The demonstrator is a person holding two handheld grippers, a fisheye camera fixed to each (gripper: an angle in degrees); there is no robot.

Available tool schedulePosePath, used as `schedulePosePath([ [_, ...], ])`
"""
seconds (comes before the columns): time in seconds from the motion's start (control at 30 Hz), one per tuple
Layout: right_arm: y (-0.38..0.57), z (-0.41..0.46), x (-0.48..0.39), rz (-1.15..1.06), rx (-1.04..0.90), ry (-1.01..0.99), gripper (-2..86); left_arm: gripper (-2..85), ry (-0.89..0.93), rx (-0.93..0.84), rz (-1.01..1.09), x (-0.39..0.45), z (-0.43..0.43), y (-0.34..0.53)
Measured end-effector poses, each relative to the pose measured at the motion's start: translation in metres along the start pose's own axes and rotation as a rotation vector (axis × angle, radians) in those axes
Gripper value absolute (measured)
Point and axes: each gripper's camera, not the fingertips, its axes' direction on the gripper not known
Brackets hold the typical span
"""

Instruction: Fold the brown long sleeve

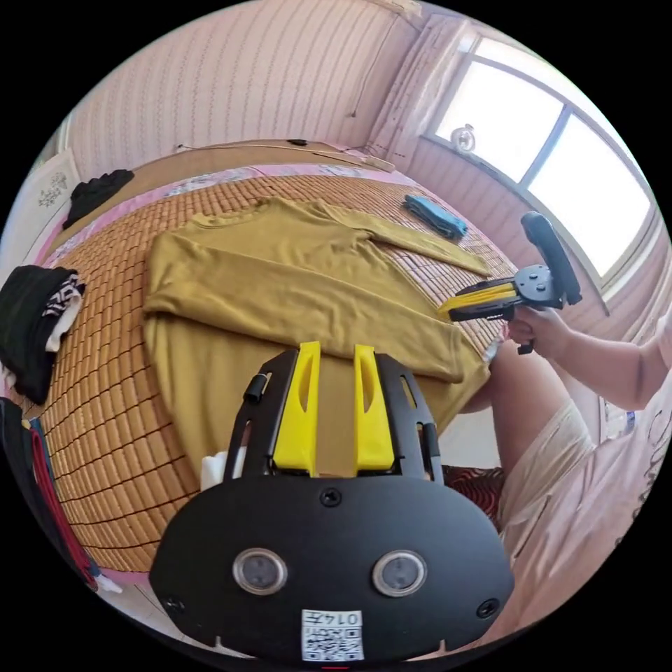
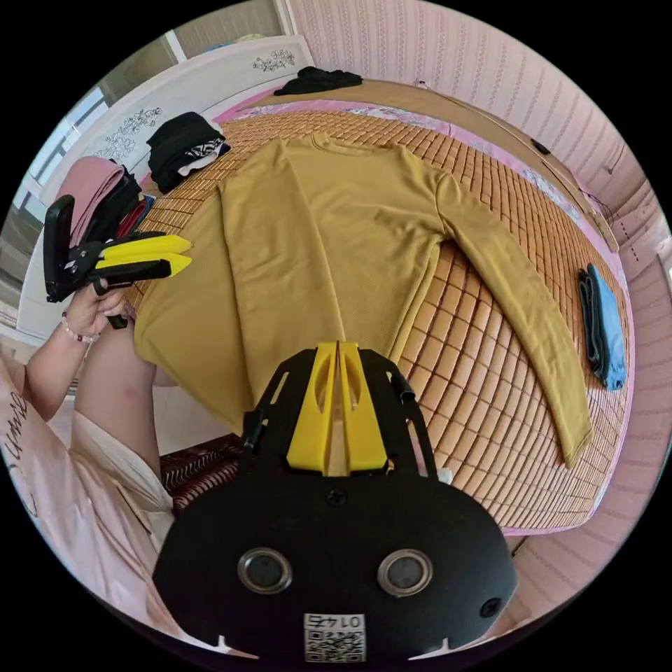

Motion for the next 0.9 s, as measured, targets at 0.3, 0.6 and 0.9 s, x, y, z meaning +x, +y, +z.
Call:
schedulePosePath([
  [0.3,0.092,0.009,0.015,0.142,0.027,0.028,-0.4,5.1,-0.009,-0.289,0.444,0.163,0.1,-0.011],
  [0.6,0.141,-0.022,0.052,0.066,0.161,-0.08,-0.9,4.6,0.069,-0.321,0.425,0.168,0.124,-0.012],
  [0.9,0.205,-0.061,0.196,0.436,0.347,0.112,0.8,5.6,0.152,-0.252,0.418,0.184,0.12,-0.045],
])
